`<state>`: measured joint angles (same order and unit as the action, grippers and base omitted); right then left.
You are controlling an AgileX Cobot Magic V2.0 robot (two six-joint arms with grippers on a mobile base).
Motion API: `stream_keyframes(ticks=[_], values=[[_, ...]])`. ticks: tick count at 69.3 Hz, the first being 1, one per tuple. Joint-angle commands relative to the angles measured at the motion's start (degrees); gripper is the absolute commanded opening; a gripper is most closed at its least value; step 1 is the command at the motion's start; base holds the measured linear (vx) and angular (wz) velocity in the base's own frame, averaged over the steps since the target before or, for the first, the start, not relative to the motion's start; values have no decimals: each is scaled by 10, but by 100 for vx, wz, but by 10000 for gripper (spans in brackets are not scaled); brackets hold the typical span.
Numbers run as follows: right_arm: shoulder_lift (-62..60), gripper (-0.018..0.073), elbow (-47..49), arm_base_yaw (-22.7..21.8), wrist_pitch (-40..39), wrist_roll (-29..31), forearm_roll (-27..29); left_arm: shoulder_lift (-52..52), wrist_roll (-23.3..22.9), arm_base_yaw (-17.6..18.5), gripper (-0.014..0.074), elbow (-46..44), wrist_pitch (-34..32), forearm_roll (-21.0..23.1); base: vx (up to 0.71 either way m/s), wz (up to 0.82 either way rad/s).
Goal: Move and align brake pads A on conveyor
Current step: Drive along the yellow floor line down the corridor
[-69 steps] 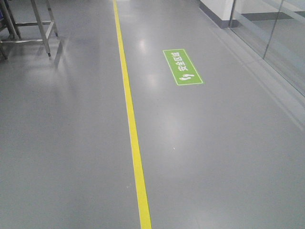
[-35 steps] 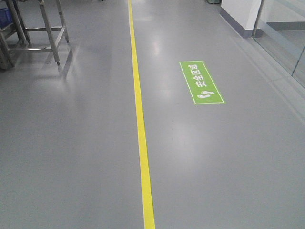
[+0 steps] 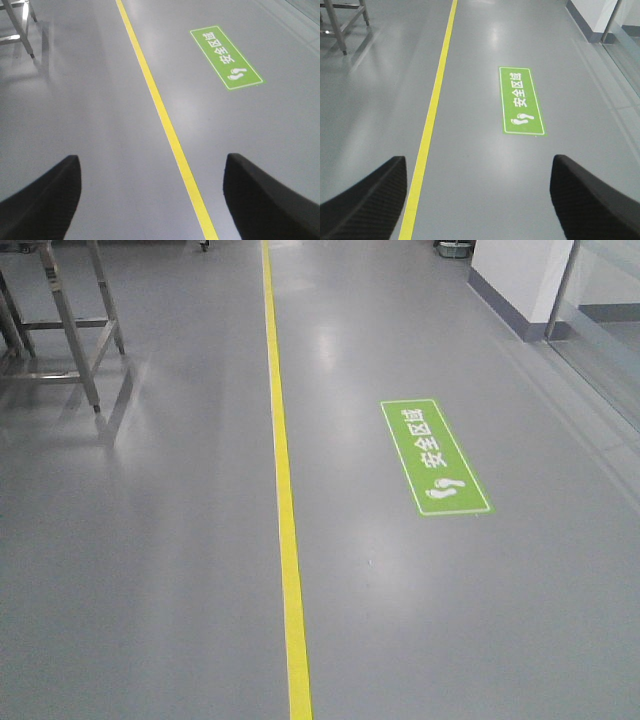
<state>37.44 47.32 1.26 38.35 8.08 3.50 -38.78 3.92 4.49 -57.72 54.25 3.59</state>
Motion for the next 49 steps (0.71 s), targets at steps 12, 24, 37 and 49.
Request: stream_keyframes(ticks=[12, 24, 37, 49], values=[[3, 558, 15, -2, -39, 6, -2, -4, 0, 3, 540, -11, -36, 4, 71, 2], [3, 558, 15, -2, -40, 6, -2, -4, 0, 3, 540, -11, -36, 4, 73, 8], [3, 558, 15, -2, -40, 6, -2, -3, 0, 3, 540, -11, -36, 4, 75, 12], [3, 558, 15, -2, -36, 6, -2, -3, 0, 3, 540, -11, -36, 4, 76, 14]])
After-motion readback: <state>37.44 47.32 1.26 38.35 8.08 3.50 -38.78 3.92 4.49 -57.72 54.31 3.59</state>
